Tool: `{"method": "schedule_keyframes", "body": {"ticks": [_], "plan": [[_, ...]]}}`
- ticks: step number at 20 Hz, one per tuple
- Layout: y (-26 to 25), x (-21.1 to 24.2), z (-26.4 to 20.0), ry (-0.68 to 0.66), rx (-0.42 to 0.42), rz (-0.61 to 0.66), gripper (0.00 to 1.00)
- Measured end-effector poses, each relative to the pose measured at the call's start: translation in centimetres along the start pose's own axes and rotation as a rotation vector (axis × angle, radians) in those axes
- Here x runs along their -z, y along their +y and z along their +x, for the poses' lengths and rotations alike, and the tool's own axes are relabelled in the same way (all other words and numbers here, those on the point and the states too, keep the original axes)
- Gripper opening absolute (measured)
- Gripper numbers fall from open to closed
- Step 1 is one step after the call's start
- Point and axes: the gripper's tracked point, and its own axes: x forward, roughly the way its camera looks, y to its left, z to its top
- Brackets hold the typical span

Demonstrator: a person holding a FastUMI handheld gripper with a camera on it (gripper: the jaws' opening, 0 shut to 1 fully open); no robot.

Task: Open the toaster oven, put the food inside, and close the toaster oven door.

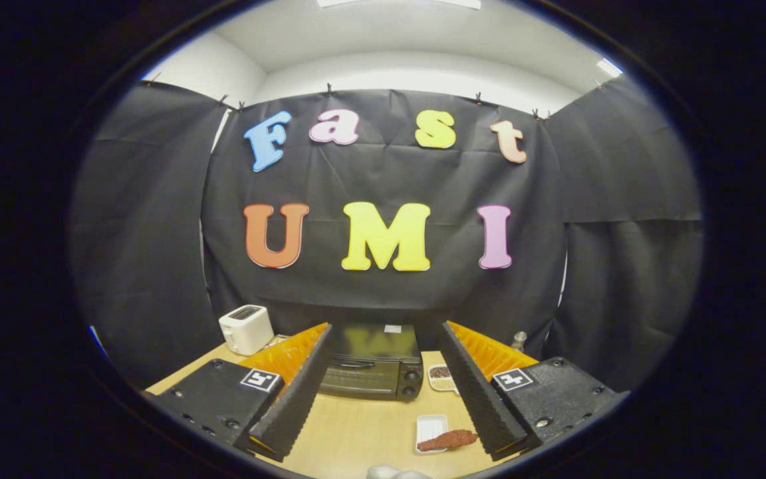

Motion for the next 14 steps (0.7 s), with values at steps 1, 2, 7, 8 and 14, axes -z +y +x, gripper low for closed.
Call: {"method": "schedule_keyframes", "body": {"ticks": [1,2,7,8,14], "plan": [[0.0,0.2,0.2,0.004,0.003,-0.003,1.0],[0.0,0.2,0.3,0.003,0.005,-0.008,1.0],[0.8,1.3,3.2,0.01,-0.005,-0.011,1.0],[1.2,1.9,4.0,0.018,-0.013,-0.009,1.0],[3.8,7.2,10.6,0.072,-0.042,0.016,1.0]]}}
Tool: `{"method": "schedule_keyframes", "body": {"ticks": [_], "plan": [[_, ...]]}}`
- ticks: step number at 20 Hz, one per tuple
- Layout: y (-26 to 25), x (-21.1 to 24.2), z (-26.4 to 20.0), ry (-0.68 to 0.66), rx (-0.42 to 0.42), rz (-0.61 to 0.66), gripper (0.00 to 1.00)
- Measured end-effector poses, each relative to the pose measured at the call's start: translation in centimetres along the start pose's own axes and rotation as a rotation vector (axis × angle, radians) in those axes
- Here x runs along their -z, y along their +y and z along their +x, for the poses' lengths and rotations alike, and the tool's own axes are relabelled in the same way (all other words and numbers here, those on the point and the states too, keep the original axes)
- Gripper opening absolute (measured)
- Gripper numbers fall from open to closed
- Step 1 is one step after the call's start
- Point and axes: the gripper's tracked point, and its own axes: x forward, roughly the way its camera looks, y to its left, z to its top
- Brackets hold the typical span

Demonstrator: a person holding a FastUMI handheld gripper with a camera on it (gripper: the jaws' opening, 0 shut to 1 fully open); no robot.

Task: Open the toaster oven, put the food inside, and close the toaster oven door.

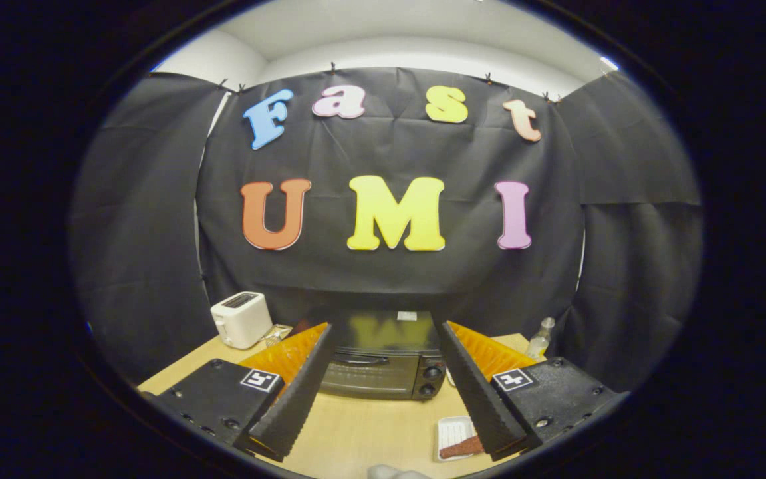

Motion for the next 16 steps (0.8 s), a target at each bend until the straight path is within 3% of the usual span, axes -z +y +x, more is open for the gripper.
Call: {"method": "schedule_keyframes", "body": {"ticks": [9,16], "plan": [[3.5,8.1,13.1,0.115,0.005,0.071,1.0],[4.5,12.0,18.9,0.185,0.021,0.037,1.0]]}}
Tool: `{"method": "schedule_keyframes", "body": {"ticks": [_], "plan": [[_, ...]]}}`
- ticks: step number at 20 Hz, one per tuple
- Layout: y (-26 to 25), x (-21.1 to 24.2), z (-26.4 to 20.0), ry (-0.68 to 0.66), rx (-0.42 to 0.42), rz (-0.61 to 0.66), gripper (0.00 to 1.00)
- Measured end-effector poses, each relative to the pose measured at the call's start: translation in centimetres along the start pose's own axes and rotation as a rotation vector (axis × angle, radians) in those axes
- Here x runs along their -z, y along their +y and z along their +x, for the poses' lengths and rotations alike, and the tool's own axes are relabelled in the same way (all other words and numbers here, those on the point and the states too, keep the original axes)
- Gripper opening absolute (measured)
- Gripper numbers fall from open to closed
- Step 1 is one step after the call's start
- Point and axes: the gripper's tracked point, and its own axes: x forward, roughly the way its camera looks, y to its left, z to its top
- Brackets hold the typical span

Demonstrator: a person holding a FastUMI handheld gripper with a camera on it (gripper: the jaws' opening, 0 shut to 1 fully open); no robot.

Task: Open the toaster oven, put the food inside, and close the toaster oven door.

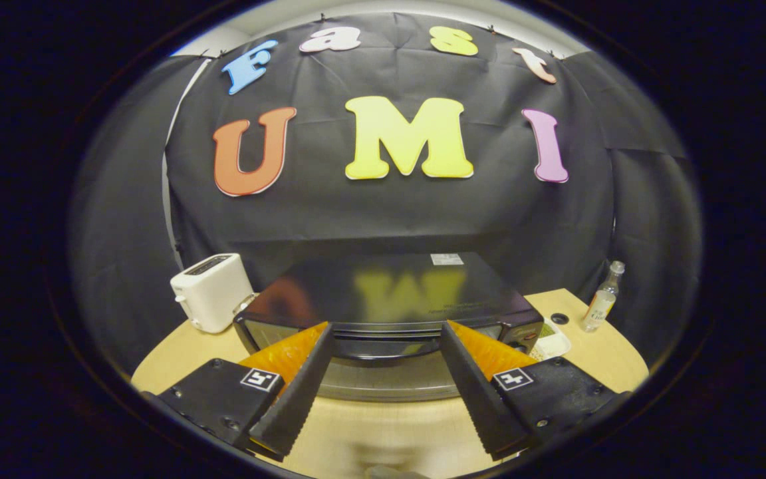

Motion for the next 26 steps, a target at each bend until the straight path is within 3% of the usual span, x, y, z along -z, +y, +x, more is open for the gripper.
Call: {"method": "schedule_keyframes", "body": {"ticks": [15,21,26], "plan": [[0.7,0.4,-0.6,0.043,-0.004,0.012,1.0],[0.8,1.3,-1.6,0.071,0.0,0.075,1.0],[0.9,2.0,-2.8,0.075,0.0,0.026,1.0]]}}
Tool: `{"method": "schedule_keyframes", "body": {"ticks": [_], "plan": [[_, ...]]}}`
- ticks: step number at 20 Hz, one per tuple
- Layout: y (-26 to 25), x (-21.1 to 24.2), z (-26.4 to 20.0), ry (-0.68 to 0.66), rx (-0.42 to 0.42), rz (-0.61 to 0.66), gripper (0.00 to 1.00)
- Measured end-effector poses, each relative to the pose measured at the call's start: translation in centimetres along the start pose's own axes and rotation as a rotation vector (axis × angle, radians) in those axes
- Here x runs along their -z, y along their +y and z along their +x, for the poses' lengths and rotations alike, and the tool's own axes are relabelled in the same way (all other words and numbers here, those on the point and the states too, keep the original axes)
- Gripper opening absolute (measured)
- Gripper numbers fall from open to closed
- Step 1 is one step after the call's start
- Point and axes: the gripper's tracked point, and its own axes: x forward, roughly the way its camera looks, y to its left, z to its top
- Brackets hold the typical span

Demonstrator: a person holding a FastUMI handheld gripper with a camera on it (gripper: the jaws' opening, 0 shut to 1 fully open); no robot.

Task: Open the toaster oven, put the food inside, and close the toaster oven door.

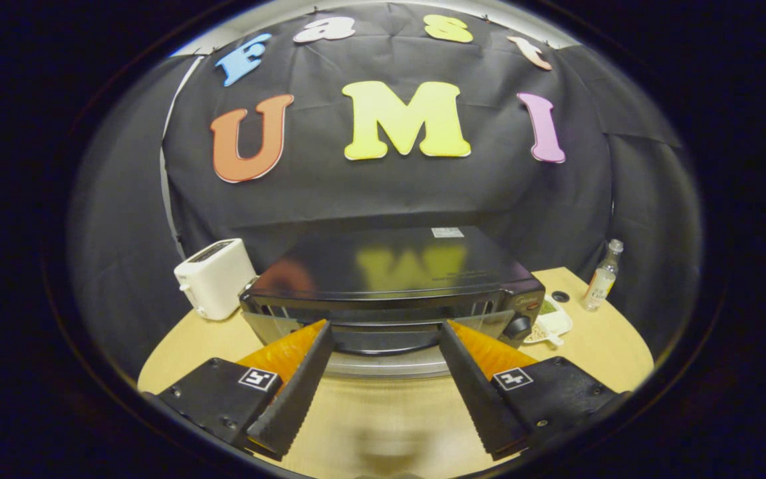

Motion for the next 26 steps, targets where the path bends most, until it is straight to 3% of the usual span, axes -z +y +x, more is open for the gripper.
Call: {"method": "schedule_keyframes", "body": {"ticks": [1,3,4,7,14,20,26], "plan": [[-0.5,1.6,0.3,0.053,0.023,-0.014,1.0],[-0.5,5.4,-0.6,0.17,-0.012,0.027,1.0],[-0.3,5.8,-1.1,0.148,-0.028,0.022,1.0],[-1.3,3.7,-1.4,0.046,-0.016,-0.073,1.0],[-0.4,-3.6,1.0,-0.058,-0.014,-0.082,1.0],[0.2,-3.2,4.1,-0.011,-0.007,-0.076,1.0],[0.3,-2.8,3.8,0.016,-0.023,-0.033,1.0]]}}
